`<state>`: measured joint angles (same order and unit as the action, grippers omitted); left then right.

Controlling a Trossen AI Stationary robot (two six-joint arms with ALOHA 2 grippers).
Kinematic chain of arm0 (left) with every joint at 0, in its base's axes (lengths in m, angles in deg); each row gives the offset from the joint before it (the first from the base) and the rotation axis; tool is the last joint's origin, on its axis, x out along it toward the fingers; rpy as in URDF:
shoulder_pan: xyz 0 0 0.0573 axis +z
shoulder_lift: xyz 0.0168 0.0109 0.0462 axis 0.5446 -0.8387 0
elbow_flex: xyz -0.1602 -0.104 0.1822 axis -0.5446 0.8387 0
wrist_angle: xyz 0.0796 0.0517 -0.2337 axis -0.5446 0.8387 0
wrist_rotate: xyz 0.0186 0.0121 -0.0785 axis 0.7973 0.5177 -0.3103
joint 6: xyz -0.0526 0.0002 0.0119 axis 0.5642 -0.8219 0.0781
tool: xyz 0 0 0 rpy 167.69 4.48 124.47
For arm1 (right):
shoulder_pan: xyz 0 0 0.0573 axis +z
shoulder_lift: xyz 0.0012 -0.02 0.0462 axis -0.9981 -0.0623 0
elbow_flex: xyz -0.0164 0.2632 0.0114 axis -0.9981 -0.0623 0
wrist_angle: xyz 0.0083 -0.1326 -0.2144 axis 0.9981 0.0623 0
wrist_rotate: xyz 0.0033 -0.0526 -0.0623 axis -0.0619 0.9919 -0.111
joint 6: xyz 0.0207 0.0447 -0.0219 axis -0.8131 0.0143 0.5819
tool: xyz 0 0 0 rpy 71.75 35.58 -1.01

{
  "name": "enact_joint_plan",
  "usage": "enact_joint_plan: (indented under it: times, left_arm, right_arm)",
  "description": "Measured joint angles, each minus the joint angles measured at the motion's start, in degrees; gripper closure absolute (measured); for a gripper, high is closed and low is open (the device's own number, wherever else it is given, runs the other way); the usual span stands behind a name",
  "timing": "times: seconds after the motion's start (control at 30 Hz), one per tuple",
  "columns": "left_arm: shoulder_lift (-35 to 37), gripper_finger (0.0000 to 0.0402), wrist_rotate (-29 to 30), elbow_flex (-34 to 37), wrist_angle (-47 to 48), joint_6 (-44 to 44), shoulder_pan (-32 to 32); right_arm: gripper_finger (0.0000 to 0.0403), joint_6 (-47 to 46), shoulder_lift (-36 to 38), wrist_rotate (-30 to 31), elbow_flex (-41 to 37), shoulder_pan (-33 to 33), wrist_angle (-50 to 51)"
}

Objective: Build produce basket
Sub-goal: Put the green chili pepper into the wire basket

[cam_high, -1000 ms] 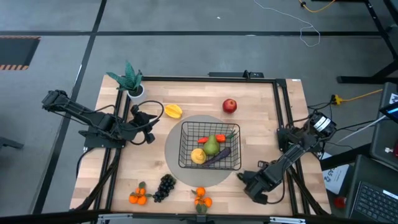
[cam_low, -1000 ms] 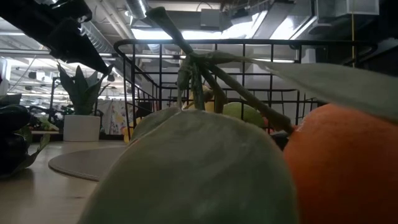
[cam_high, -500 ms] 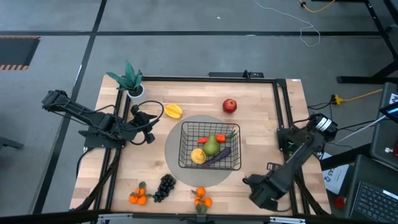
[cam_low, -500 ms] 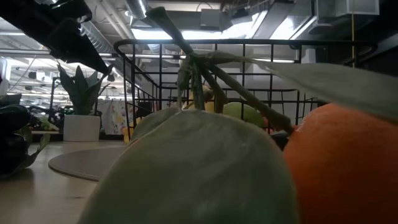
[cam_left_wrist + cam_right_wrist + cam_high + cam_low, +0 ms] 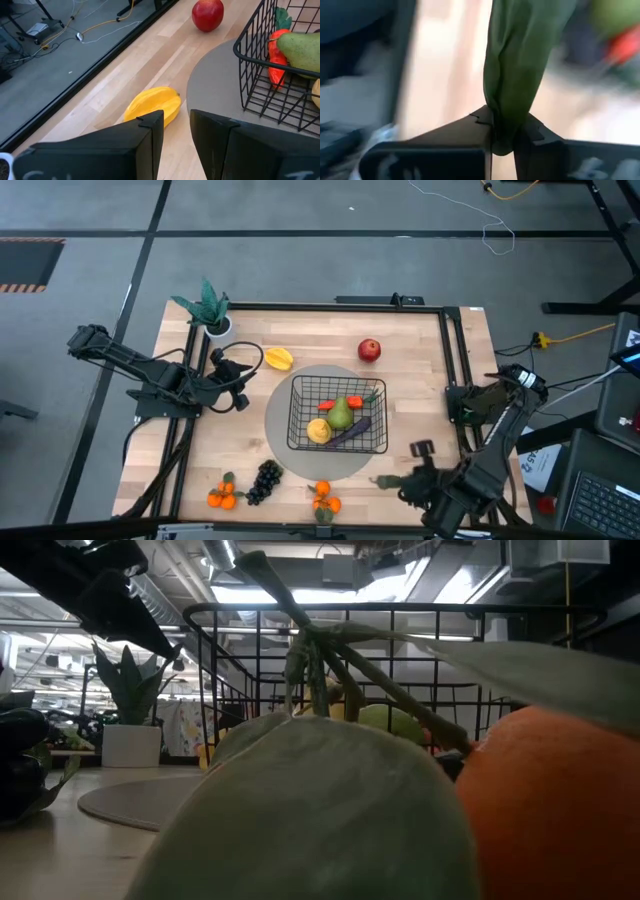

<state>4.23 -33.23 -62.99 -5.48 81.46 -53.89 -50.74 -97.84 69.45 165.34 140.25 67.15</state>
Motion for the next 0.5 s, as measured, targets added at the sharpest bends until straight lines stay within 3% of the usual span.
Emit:
enact_joint_plan:
  times: [0.13, 0.27, 0.4, 0.5]
  left_arm:
    - [0.0, 0.0315, -0.01, 0.0, 0.0, 0.0, 0.0]
    - [0.0, 0.0315, -0.01, 0.0, 0.0, -0.01, 0.0]
    - [0.0, 0.0315, -0.02, 0.0, 0.0, 0.0, 0.01]
    - [-0.01, 0.0315, -0.02, 0.0, 0.0, 0.01, 0.01]
  right_arm:
    - [0.0381, 12.98, 0.0, 18.31, 0.23, -0.32, -0.02]
    - [0.0381, 17.87, 0.0, 33.43, 0.23, -1.71, -0.01]
    - [0.0381, 18.18, 0.0, 45.61, 0.23, -4.62, -0.01]
    - [0.0381, 18.18, 0.0, 51.36, 0.23, -7.49, 0.51]
